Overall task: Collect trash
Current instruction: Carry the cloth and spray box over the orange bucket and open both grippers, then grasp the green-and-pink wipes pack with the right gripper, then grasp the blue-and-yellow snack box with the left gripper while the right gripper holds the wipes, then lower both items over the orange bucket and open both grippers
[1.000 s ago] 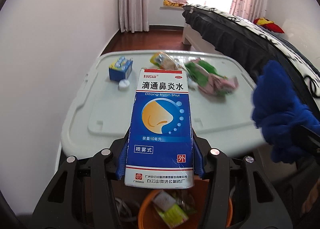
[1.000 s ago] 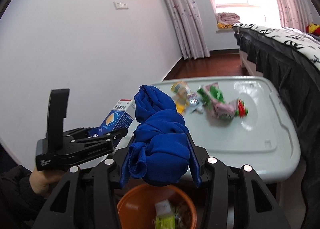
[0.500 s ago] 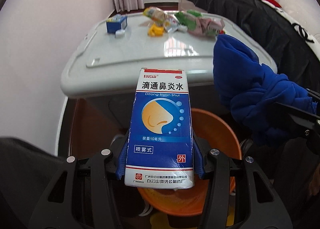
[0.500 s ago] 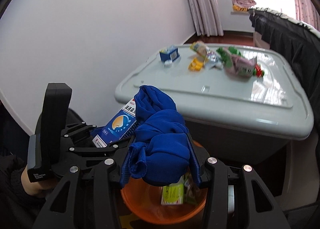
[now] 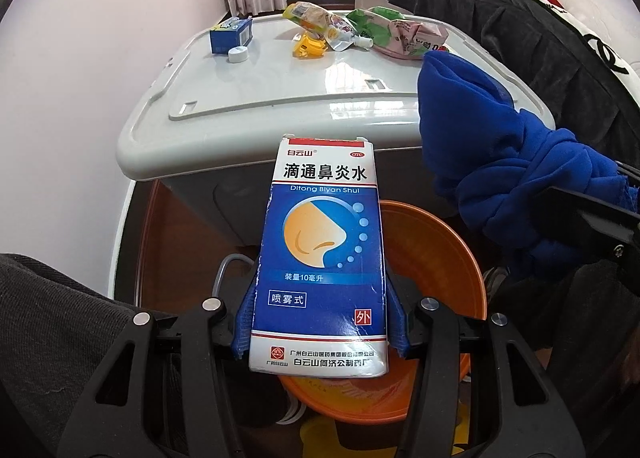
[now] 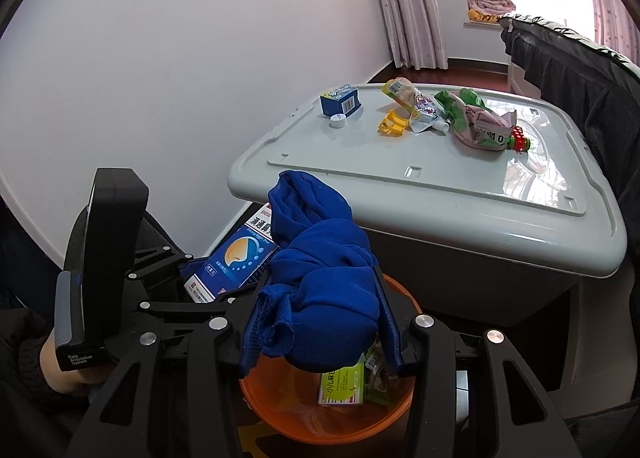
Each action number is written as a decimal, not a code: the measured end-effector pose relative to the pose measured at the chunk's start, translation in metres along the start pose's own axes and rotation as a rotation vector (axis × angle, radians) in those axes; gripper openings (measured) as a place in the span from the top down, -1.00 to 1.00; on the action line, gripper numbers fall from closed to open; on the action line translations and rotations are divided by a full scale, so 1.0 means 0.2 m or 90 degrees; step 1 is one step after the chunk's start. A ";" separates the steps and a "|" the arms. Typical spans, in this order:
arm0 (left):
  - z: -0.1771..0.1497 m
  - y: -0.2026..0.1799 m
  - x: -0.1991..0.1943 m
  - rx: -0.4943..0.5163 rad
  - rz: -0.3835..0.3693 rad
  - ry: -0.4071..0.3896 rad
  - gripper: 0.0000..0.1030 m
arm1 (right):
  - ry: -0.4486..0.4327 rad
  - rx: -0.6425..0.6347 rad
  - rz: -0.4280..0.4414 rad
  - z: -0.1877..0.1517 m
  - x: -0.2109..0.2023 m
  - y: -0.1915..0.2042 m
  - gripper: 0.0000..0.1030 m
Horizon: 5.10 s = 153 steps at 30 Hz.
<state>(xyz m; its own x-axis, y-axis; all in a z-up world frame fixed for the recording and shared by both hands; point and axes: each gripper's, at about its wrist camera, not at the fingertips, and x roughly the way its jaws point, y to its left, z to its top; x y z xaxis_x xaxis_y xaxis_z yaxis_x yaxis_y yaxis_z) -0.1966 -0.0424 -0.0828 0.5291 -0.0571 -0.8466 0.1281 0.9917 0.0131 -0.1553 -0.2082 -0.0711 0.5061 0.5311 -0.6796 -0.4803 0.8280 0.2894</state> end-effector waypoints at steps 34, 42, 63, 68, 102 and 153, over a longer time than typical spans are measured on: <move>0.14 -0.02 -0.05 0.044 0.022 -0.055 -0.77 | -0.091 0.034 -0.066 0.26 -0.04 -0.24 -0.44; 0.50 0.07 0.00 0.043 0.043 -0.128 -0.78 | -0.112 0.046 -0.109 0.69 0.17 -0.53 -0.44; 0.75 0.22 0.22 -0.042 0.024 -0.105 -0.78 | 0.028 0.066 -0.185 1.14 0.98 -0.97 -0.40; 0.76 0.23 0.24 -0.049 0.020 -0.097 -0.78 | 0.074 0.064 -0.186 1.12 1.06 -1.01 0.12; 1.55 0.73 1.13 0.021 0.105 -0.031 -0.12 | -0.081 0.049 -0.151 1.20 0.59 -0.89 0.61; 0.02 0.09 0.02 -0.045 -0.041 0.032 -0.05 | 0.030 0.037 -0.015 0.08 0.02 0.01 0.59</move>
<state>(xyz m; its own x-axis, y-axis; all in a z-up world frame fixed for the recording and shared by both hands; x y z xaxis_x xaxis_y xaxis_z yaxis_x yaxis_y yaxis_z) -0.1895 -0.0258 -0.0845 0.4783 -0.1167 -0.8704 0.0998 0.9919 -0.0782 -0.1428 -0.2014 -0.0633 0.4819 0.5033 -0.7173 -0.4255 0.8500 0.3106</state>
